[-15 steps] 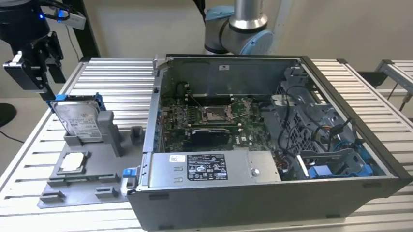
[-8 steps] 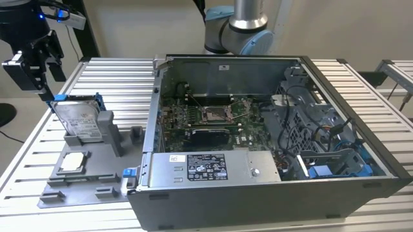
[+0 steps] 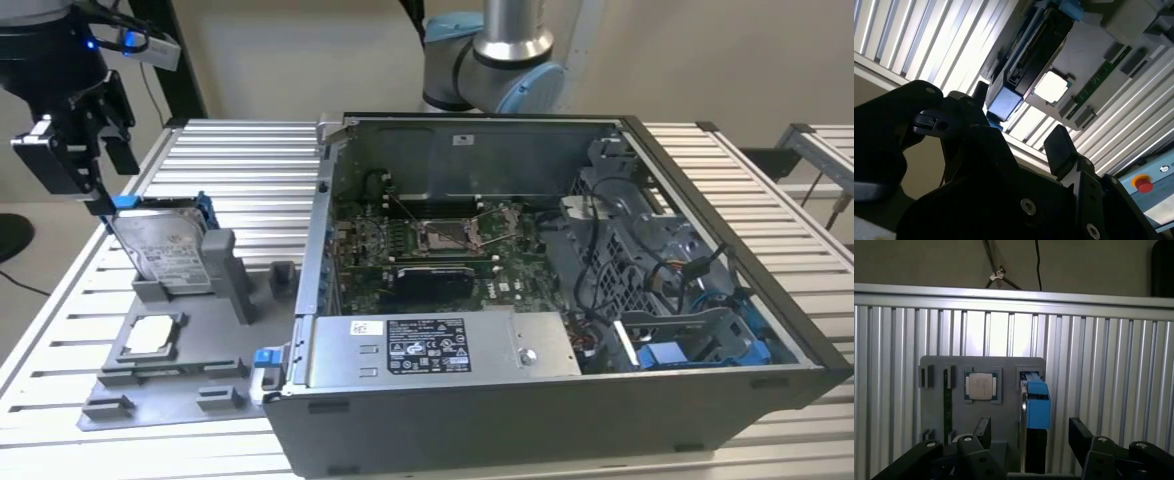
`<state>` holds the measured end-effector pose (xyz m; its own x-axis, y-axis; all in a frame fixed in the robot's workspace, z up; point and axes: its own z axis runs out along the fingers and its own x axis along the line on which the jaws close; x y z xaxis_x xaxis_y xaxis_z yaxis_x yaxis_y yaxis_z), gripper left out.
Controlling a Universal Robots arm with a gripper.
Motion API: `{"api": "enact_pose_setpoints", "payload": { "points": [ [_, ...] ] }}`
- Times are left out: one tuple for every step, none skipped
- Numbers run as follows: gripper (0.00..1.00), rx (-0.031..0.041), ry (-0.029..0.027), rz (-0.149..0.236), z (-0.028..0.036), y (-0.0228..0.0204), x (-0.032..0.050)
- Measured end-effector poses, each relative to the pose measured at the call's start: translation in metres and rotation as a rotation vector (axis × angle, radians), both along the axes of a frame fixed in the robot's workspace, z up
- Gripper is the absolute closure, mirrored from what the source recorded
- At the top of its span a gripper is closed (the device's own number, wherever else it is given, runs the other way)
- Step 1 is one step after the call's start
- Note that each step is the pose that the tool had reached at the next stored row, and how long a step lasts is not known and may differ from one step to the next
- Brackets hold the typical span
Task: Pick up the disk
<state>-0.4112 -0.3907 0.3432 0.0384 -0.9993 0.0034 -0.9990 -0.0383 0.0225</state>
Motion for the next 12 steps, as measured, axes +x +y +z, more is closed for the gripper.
{"api": "enact_pose_setpoints", "payload": {
  "points": [
    [0.0,0.0,0.0,0.0,-0.0014,0.0,0.0],
    [0.0,0.0,0.0,0.0,-0.0028,0.0001,0.0],
    [0.0,-0.0001,0.0,0.0,-0.0041,0.0002,0.0],
    [0.0,0.0,0.0,0.0,-0.0055,0.0003,0.0],
    [0.0,0.0,0.0,0.0,-0.0068,0.0003,0.0],
    [0.0,0.0,-0.0001,0.0,-0.0082,0.0004,0.0],
    [0.0,0.0,0.0,0.0,-0.0095,0.0005,0.0],
    [0.0,0.0,0.0001,0.0,-0.0109,0.0006,0.0],
    [0.0,0.0,0.0,0.0,-0.0121,0.0006,0.0],
    [0.0,0.0,0.0001,0.0,-0.0134,0.0007,0.0],
    [0.0,0.0,0.0001,0.0,-0.0145,0.0008,0.0],
    [0.0,0.0002,0.0,0.0,-0.0157,0.0009,0.0]
  ]
}}
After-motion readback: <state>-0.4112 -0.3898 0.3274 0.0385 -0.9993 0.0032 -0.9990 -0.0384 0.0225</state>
